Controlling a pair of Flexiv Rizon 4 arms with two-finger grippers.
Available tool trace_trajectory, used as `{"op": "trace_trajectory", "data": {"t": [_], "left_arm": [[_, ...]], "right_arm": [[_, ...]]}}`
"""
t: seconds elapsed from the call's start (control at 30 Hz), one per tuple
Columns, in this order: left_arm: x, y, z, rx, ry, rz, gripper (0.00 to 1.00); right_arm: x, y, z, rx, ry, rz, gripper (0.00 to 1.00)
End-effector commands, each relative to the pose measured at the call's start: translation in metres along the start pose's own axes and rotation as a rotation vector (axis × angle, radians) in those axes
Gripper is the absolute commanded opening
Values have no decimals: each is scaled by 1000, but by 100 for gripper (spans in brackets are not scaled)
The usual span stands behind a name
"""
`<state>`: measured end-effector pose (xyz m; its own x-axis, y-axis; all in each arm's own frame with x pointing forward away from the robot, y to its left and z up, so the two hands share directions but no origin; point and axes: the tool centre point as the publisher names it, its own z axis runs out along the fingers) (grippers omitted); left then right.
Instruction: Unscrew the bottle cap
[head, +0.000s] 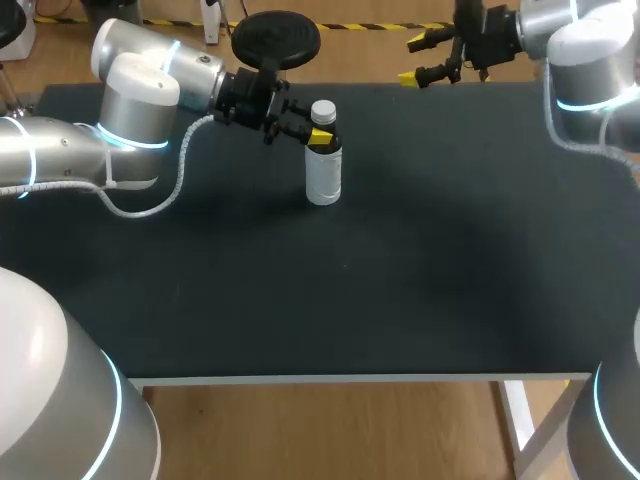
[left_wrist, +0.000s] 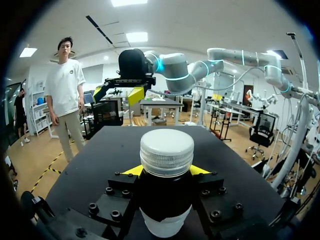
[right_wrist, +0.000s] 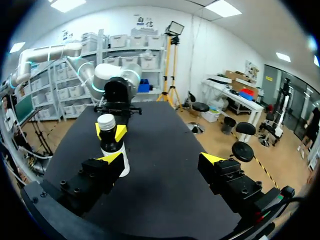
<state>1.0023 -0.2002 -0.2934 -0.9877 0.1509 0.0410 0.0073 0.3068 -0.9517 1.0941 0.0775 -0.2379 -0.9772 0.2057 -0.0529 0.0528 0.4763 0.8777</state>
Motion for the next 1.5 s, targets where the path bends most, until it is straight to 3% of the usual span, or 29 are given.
{"op": "trace_trajectory", "data": {"t": [0.03, 0.23, 0.53, 0.93, 1.33, 1.5], "left_arm": [[-2, 1, 0, 2, 5, 0, 0], [-2, 1, 0, 2, 5, 0, 0], [-2, 1, 0, 2, 5, 0, 0], [-2, 1, 0, 2, 5, 0, 0], [-2, 1, 0, 2, 5, 0, 0], [-2, 1, 0, 2, 5, 0, 0]], "right_arm": [[2, 6, 6, 26, 211, -32, 100], [12, 11, 25, 12, 272, -28, 100], [25, 10, 52, 47, 267, -10, 100], [40, 20, 67, 56, 282, -35, 100], [50, 29, 74, 91, 188, -47, 100], [58, 32, 84, 101, 214, -49, 100]]}}
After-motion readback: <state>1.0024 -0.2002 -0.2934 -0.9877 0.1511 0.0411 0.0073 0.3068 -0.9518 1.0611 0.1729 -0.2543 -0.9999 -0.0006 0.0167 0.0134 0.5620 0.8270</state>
